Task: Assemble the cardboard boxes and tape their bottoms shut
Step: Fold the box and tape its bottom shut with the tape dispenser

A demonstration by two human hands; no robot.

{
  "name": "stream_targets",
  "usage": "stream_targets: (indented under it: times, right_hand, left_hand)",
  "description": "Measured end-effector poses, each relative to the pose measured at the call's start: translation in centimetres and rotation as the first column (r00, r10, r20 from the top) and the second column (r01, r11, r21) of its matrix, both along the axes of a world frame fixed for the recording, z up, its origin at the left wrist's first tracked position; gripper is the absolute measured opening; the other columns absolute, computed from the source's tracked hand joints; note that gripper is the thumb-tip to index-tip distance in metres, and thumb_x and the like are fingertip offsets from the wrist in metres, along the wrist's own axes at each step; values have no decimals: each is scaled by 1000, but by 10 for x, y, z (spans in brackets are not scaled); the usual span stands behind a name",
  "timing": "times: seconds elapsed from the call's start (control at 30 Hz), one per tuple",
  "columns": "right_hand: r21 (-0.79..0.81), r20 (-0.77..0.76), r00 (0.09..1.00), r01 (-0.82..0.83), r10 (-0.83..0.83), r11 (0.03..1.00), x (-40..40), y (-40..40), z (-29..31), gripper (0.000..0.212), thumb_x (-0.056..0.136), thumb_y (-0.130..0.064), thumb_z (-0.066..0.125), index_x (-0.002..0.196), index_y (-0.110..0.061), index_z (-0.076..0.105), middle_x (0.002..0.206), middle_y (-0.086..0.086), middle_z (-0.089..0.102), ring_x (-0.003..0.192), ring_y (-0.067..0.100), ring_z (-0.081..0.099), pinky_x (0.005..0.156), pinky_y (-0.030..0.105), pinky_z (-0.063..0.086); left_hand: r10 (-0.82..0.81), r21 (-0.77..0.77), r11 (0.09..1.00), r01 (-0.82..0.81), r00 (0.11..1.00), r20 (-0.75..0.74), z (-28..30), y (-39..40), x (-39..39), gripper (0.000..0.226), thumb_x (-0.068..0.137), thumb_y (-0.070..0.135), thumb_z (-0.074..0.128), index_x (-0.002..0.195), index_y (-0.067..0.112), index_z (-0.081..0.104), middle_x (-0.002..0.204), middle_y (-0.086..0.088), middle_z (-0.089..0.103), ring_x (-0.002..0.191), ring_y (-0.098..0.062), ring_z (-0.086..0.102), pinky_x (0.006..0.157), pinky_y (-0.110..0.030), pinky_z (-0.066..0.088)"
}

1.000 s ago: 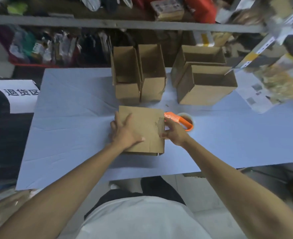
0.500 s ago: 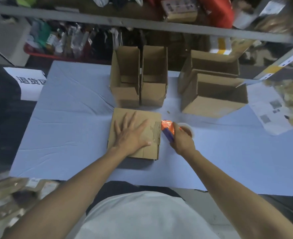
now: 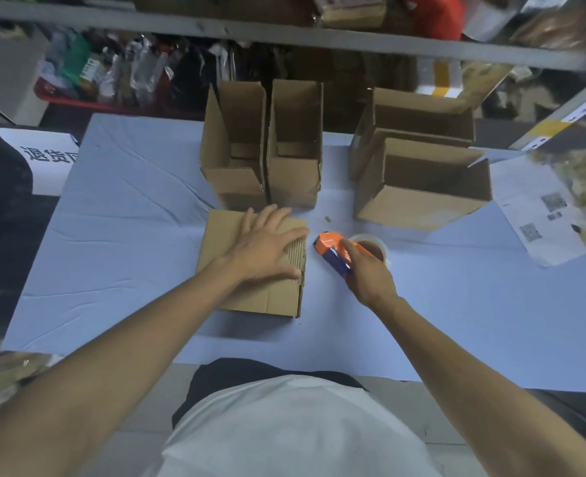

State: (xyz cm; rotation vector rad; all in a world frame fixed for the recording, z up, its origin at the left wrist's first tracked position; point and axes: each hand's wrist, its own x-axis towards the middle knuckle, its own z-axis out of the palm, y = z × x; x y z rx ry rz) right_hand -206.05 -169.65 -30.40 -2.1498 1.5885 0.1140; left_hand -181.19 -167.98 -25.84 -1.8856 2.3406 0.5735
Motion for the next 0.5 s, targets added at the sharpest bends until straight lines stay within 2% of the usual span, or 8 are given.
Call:
stream_targets:
  times: [0.07,0.1,0.17,0.23,0.3,0.4,0.47,0.5]
  right_hand:
    - [28,19,1000,-1,0,1000,-1,-1,1,75,89,-11,64,151,-24,24,136,10,50,112,31,56,75,32,48]
    - [45,40,999,1,-3,999,-1,-2,1,76,88,-12,65,151,-24,24,136,10,50,111,31,56,73,30,46]
    - [77,83,996,18,-25,997,-2,-4,1,78,85,-13,67,150,-25,25,135,9,52,109,32,57,71,29,43]
    - [94,96,995,24,-33,995,-3,-5,2,78,85,-13,67,150,-27,25,134,8,53,108,31,58,71,30,46]
    - [108,103,994,17,-28,994,-4,-7,2,74,88,-16,66,149,-27,26,131,9,55,107,31,58,74,32,49]
    - [44,81,996,37,-41,998,-1,-7,6,50,92,-27,60,138,-28,39,119,7,59,100,30,58,68,38,53]
    - [-140,21,995,95,-93,986,7,-4,7,29,91,-30,56,118,-20,55,110,7,59,96,30,56,60,36,50]
    - [-225,58,989,149,-139,963,12,-1,7,23,91,-29,55,109,-15,60,106,9,59,94,30,55,60,35,47]
  left_hand:
    - [-99,47,994,96,992,75,0,-10,-4,88,69,82,51,146,50,23,161,-6,12,147,-29,10,114,-60,5]
    - [-85,38,996,80,988,132,-1,-11,-6,88,68,84,49,145,50,24,158,-8,18,143,-31,18,112,-59,13]
    - [78,4,997,-81,973,218,-1,-8,-9,87,69,87,43,143,44,30,146,-11,31,129,-35,33,100,-54,29]
    - [299,-6,952,-306,925,235,1,-2,-11,84,72,87,39,139,37,36,137,-11,36,119,-37,38,92,-52,35]
    - [399,-9,914,-406,893,208,0,5,-10,74,80,81,38,135,31,42,135,-12,37,118,-38,38,90,-52,38]
    - [455,16,890,-456,889,57,-6,15,1,50,92,63,42,122,25,55,135,-9,38,119,-32,38,81,-43,41]
    - [514,47,857,-514,844,-155,-12,21,8,37,93,52,52,114,23,63,127,-3,46,118,-27,37,82,-36,39]
    - [533,66,841,-537,802,-271,-14,23,10,33,92,46,57,113,23,67,122,-2,51,117,-27,38,86,-33,38]
